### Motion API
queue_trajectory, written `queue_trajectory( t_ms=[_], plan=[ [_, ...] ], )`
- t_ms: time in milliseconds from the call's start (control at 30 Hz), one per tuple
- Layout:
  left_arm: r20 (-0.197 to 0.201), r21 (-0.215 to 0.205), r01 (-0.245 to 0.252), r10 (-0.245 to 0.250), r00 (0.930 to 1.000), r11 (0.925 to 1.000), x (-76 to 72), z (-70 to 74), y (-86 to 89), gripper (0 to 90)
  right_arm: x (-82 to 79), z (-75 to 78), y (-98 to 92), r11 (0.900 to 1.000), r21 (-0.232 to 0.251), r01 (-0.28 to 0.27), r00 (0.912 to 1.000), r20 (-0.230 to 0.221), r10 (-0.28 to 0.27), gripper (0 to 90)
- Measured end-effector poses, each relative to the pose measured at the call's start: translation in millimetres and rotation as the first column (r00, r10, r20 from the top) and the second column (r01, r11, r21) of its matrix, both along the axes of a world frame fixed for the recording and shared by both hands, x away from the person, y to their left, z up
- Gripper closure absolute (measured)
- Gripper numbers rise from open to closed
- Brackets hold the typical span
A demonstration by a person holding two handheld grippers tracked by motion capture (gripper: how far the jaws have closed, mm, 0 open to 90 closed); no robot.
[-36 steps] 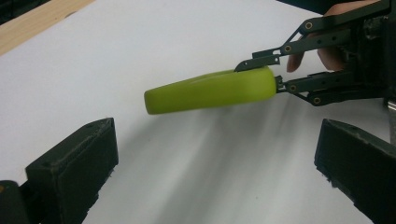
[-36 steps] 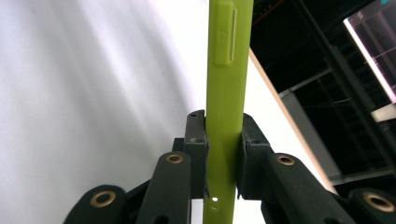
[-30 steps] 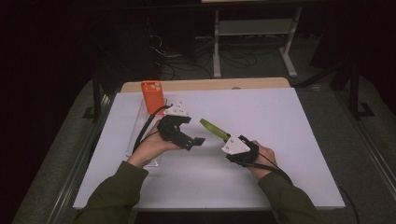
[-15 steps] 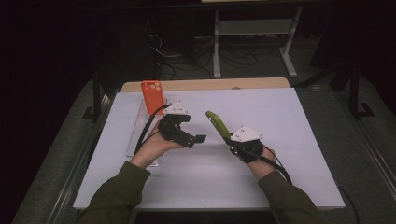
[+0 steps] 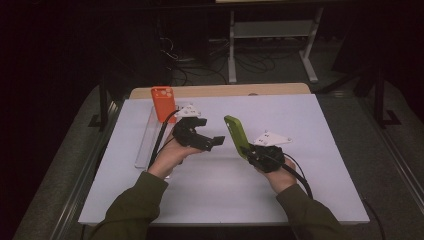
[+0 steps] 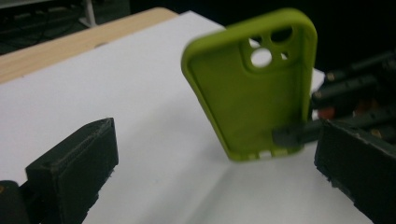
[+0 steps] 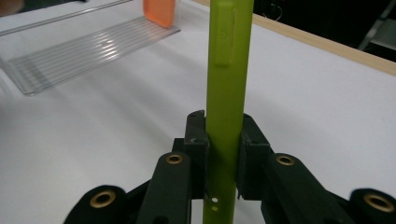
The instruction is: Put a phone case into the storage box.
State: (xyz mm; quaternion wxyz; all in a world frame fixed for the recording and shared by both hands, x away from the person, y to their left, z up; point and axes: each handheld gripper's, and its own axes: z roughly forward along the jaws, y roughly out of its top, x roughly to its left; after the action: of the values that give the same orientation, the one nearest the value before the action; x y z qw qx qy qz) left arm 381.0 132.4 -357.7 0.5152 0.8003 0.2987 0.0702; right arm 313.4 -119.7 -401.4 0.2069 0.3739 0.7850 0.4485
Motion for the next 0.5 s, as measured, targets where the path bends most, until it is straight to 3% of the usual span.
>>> queue_trajectory(
  t_ms=[267,367,500],
  plan=[
    [0.003,-0.026,0.008,-0.008,1.0,0.9996,1.6,-3.6,-9.5,0.0,-4.6,1.9,11.8,0.999,0.016,-0.041,0.9991,-0.007,0.041,75.8],
    [0.024,-0.025,0.025,-0.025,0.9994,0.9994,2.0,-4.2,-12.3,0.0,-6.3,2.1,15.6,0.998,0.03,-0.053,0.9984,-0.019,0.053,75.8],
    [0.013,-0.038,0.019,-0.019,0.9997,0.9991,0.4,-5.4,-13.9,0.0,-6.0,2.3,16.3,0.997,0.053,-0.06,0.9978,-0.026,0.062,75.9]
  ],
)
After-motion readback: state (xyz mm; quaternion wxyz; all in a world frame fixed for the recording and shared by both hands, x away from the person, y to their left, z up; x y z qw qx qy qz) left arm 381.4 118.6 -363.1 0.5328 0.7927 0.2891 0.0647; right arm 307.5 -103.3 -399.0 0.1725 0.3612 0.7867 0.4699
